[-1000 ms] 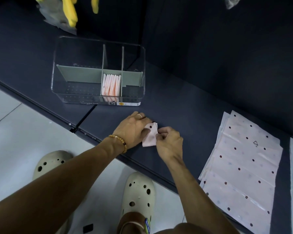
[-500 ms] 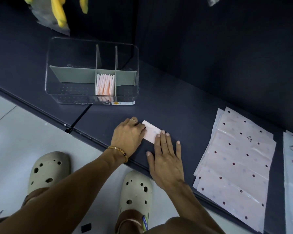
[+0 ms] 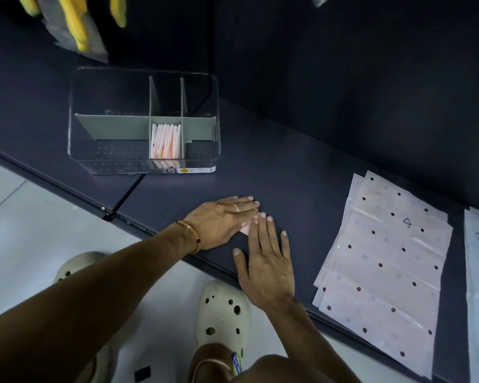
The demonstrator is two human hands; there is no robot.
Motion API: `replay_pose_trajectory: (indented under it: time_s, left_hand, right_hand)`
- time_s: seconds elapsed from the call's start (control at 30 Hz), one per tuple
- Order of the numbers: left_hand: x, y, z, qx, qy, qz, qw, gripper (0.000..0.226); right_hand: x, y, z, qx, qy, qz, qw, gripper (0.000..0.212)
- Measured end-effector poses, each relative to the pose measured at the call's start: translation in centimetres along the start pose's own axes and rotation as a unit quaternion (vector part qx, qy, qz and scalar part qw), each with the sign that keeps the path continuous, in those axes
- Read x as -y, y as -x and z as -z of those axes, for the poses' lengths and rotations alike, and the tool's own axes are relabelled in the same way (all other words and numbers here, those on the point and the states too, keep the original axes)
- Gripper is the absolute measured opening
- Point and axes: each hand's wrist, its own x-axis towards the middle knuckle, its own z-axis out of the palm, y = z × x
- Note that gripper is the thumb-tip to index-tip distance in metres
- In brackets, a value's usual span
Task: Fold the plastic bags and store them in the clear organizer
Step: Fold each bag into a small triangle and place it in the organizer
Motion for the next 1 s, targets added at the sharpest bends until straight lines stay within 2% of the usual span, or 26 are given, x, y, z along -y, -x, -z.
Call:
replay_pose_trajectory:
  time_s: [0.23, 0.4, 0.53, 0.7, 0.8, 0.9, 0.93, 1.0]
  left_hand:
    - [2.9, 1.7, 1.2, -0.014, 0.023, 0.071, 0.997, 0.049]
    - [2.0, 1.4, 1.7, -0.077, 0.063, 0.155, 0.983, 0.054]
    - [0.0, -1.3, 2.0, -0.074, 0.02, 0.119, 0.99, 0.034]
    - [0.2, -2.6, 2.6, -0.013, 0.074, 0.156, 0.985, 0.012]
    - [0.0, -1.4, 3.3, -0.012, 0.131, 0.182, 0.974, 0.007]
    - [0.1, 0.1, 4.6, -0.037, 0.185, 0.189, 0.964, 0.005]
    - [0.2, 0.6, 5.2, -0.054, 0.203, 0.188, 0.959, 0.005]
    - [0.5, 1.3, 6.5, -0.092, 0.244, 0.187, 0.947, 0.004]
  right_hand:
    - [0.0, 0.0, -0.1, -0.024, 0.006, -0.003, 1.0, 0.071]
    - [0.2, 0.0, -0.3, -0.029, 0.01, -0.007, 1.0, 0.071]
    - [0.0, 0.0, -0.4, -0.036, 0.013, -0.009, 0.999, 0.071]
    - [-0.2, 0.0, -0.4, -0.04, -0.026, -0.006, 0.999, 0.071]
    - [0.0, 0.1, 0.6, -0.048, -0.12, -0.016, 0.991, 0.072]
    - [0.5, -1.1, 3.1, -0.068, -0.253, -0.054, 0.964, 0.058]
    - [0.8, -2.0, 4.3, -0.073, -0.267, -0.049, 0.96, 0.05]
    - [1.4, -4.2, 6.8, -0.085, -0.223, 0.006, 0.971, 0.031]
